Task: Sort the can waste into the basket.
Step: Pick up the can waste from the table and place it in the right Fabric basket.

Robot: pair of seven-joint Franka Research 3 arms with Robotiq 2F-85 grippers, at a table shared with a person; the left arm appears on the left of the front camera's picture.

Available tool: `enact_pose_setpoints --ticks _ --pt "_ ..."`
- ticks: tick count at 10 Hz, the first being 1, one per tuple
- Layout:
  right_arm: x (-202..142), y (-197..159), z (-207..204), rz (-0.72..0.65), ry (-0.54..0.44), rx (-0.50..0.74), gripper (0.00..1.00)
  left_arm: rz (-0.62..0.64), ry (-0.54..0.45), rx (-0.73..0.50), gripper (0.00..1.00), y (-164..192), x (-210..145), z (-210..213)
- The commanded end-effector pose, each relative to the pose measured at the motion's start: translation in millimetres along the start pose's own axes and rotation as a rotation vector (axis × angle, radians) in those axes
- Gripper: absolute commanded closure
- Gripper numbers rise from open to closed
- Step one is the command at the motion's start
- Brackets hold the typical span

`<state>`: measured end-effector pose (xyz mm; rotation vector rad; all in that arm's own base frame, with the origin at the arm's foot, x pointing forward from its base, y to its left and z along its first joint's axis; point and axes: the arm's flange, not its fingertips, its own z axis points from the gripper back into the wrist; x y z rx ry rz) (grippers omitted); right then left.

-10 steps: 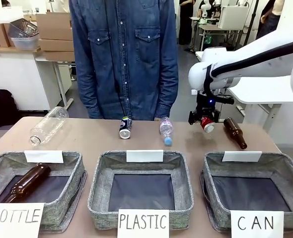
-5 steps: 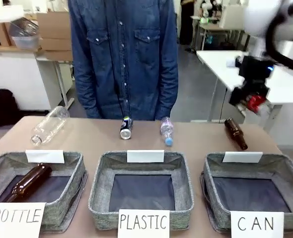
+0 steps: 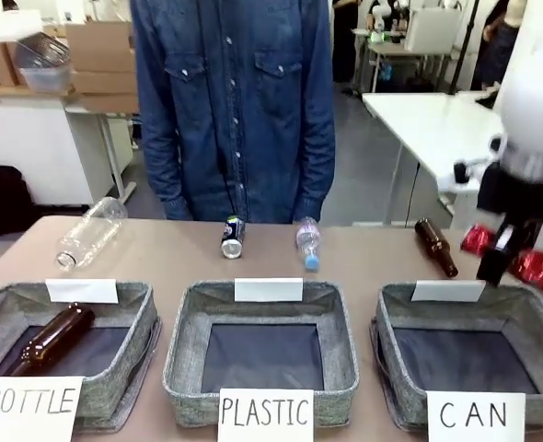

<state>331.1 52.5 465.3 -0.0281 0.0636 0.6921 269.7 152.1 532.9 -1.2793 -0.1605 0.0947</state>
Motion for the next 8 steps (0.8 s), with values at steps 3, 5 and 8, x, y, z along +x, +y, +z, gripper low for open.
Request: enact_pose_setpoints --ticks 3,5,8 --pt "-0.5 -12.1 -10.4 0.093 -0.059 -0.008 1.00 -0.014 -0.005 -0.004 0.00 0.7 -1.7 0.1" --pt "3.6 -17.2 -6.4 0.120 -0.047 -0.010 1.00 -0.014 -0.005 -0.004 0.00 0.7 -1.7 0.1" --pt "6.5 -15.5 -7.6 0.147 -0.018 -0.037 0.29 -0.014 -0.005 -0.004 0.00 0.7 -1.7 0.1"
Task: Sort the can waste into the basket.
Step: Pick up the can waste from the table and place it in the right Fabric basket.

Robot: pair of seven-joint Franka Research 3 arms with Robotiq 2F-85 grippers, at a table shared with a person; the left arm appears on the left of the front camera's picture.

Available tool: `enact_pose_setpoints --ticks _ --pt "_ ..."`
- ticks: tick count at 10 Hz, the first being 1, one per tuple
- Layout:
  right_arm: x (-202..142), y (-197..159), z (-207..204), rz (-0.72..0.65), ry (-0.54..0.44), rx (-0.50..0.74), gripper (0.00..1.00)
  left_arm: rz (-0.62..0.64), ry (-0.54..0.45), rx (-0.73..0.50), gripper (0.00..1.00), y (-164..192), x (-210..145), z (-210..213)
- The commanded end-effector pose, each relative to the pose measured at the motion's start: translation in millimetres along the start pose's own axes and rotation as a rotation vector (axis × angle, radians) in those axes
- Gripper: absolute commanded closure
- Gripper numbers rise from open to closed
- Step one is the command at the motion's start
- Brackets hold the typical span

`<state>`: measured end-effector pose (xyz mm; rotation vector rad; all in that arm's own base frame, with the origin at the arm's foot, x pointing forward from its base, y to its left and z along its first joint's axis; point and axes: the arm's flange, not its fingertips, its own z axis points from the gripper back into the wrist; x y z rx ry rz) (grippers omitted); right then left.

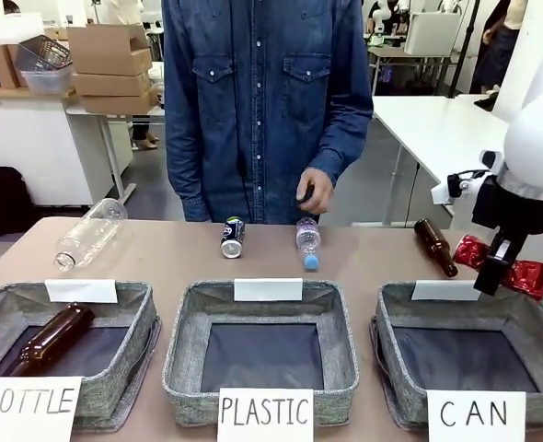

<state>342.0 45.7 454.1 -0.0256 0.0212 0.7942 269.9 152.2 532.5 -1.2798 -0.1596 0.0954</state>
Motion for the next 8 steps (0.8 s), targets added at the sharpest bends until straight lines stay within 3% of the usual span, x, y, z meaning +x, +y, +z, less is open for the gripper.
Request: enact_pose_setpoints --ticks 1,3,4,5,8 --pt "1.3 -3.3 3.1 0.050 0.028 -0.019 0.00 -0.015 -0.005 -0.004 0.00 0.2 -2.0 0.2" --pt "1.8 -2.0 3.1 0.051 0.025 -0.009 0.00 -0.015 -0.005 -0.004 0.00 0.2 -2.0 0.2" --pt "2.2 -2.0 3.5 0.057 0.021 -0.006 0.06 -0.015 -0.005 -0.004 0.00 0.2 -2.0 0.2" --pt "2.3 -2.9 4.4 0.070 0.002 0.016 0.00 -0.015 -0.005 -0.004 0.00 0.2 -2.0 0.2" --pt "1.1 -7.0 5.3 0.053 -0.027 0.071 0.00 -0.015 -0.005 -0.004 0.00 0.2 -2.0 0.2"
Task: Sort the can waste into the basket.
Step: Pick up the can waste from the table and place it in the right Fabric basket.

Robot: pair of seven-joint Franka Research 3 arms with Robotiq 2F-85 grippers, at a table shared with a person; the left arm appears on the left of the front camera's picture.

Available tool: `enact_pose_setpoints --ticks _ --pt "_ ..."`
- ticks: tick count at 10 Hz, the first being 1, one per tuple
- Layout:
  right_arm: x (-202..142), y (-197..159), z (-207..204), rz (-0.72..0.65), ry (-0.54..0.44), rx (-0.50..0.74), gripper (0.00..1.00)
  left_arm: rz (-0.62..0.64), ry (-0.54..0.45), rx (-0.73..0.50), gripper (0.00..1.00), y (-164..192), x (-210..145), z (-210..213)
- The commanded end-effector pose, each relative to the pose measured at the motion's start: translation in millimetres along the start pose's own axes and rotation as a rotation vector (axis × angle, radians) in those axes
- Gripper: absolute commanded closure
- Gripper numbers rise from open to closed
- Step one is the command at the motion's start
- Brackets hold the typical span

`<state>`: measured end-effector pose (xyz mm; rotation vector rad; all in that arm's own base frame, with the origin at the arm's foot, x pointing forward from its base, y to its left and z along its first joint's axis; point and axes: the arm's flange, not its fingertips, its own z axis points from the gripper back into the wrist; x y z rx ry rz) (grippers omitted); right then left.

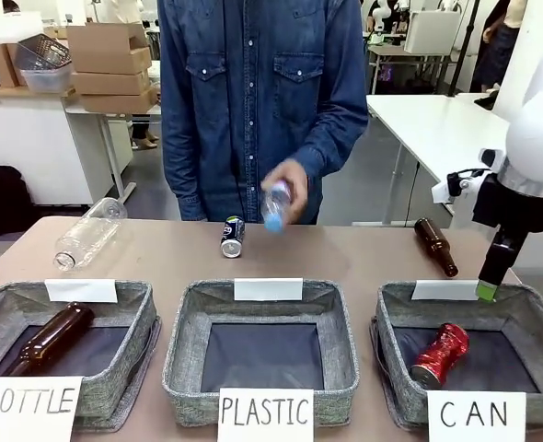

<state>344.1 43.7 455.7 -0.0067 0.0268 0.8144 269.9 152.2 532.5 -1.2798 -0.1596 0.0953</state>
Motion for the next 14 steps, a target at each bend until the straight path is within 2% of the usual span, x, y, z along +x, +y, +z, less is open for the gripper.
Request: enact_pose_setpoints --ticks 1,3,4,5,6,8,9,10,11,12,13,14 --pt "0.8 -4.2 3.7 0.030 -0.030 0.058 0.00 -0.015 -0.005 -0.004 0.00 0.2 -2.0 0.2" --pt "2.0 -9.4 6.7 0.024 -0.063 0.114 0.00 -0.015 -0.005 -0.004 0.00 0.2 -2.0 0.2" --pt "-0.6 -16.1 20.2 -0.001 -0.247 0.275 0.00 -0.015 -0.005 -0.004 0.00 0.2 -2.0 0.2" --pt "-1.4 -26.8 37.2 -0.171 -0.495 0.544 0.00 -0.015 -0.005 -0.004 0.00 0.2 -2.0 0.2" --pt "-5.3 -40.0 52.0 -0.299 -0.693 0.805 0.00 -0.015 -0.005 -0.004 0.00 0.2 -2.0 0.2" --pt "-27.7 -68.7 58.4 -0.302 -0.943 1.281 0.00 -0.015 -0.005 -0.004 0.00 0.2 -2.0 0.2" --pt "-34.5 -82.7 52.8 -0.354 -1.047 1.399 0.00 -0.015 -0.005 -0.004 0.00 0.2 -2.0 0.2" --pt "-36.8 -92.5 45.1 -0.408 -1.108 1.464 0.00 -0.015 -0.005 -0.004 0.00 0.2 -2.0 0.2" --pt "-30.2 -100.0 39.1 -0.495 -1.147 1.446 0.00 -0.015 -0.005 -0.004 0.00 0.2 -2.0 0.2" --pt "-4.2 -108.7 35.9 -0.679 -1.062 1.297 0.00 -0.015 -0.005 -0.004 0.00 0.2 -2.0 0.2" --pt "-45.6 -91.0 51.0 -0.286 -0.758 1.058 0.00 -0.015 -0.005 -0.004 0.00 0.2 -2.0 0.2" --pt "-45.6 -91.0 51.0 -0.286 -0.758 1.058 0.00 -0.015 -0.005 -0.004 0.00 0.2 -2.0 0.2"
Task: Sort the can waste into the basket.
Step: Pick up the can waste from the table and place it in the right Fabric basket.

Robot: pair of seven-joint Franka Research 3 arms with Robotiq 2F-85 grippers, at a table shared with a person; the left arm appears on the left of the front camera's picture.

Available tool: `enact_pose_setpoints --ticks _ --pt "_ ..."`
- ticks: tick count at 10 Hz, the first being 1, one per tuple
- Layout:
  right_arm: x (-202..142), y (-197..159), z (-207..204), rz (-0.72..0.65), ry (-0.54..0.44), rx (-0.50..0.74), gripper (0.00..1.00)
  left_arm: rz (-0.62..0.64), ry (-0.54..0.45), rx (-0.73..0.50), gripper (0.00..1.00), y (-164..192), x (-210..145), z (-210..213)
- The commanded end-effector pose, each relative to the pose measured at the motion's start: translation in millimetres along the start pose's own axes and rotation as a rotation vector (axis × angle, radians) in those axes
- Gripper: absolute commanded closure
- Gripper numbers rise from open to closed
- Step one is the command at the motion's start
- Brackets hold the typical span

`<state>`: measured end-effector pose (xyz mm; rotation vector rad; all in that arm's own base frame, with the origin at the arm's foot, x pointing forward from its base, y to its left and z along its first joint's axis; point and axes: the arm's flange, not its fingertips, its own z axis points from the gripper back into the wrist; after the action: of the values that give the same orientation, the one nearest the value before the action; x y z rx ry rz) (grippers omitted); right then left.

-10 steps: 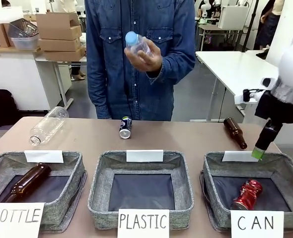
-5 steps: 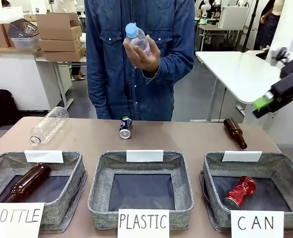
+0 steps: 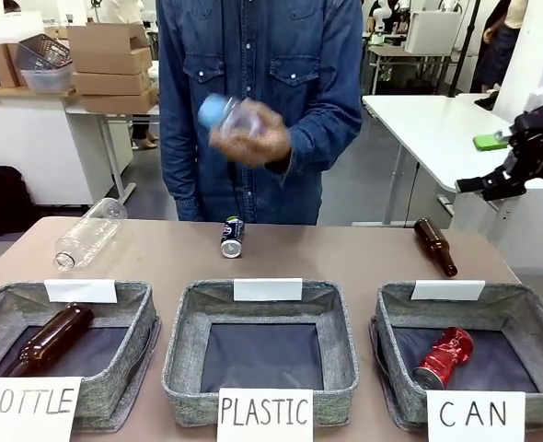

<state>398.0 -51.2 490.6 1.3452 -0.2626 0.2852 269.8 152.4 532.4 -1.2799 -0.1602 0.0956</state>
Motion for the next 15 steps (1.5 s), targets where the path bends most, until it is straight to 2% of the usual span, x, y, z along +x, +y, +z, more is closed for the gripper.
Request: enact_pose_setpoints --ticks 1,10,11,13,14,15 --pt "-11.0 21.7 3.6 0.082 0.082 -0.057 0.00 -0.015 -0.005 -0.004 0.00 0.1 -1.9 0.0" --pt "-11.0 21.7 3.6 0.082 0.082 -0.057 0.00 0.000 0.000 0.000 0.00 0.0 0.0 0.0" --pt "-11.0 21.7 3.6 0.082 0.082 -0.057 0.00 -0.024 0.004 0.090 0.00 -3.6 10.8 -12.1" --pt "-11.0 21.7 3.6 0.082 0.082 -0.057 0.00 -0.073 0.122 0.300 0.00 -17.4 45.4 -71.5" --pt "-11.0 21.7 3.6 0.082 0.082 -0.057 0.00 -0.100 0.193 0.426 0.00 -22.8 62.7 -115.6" --pt "-11.0 21.7 3.6 0.082 0.082 -0.057 0.00 -0.123 0.223 0.555 0.00 -23.4 78.9 -176.9"
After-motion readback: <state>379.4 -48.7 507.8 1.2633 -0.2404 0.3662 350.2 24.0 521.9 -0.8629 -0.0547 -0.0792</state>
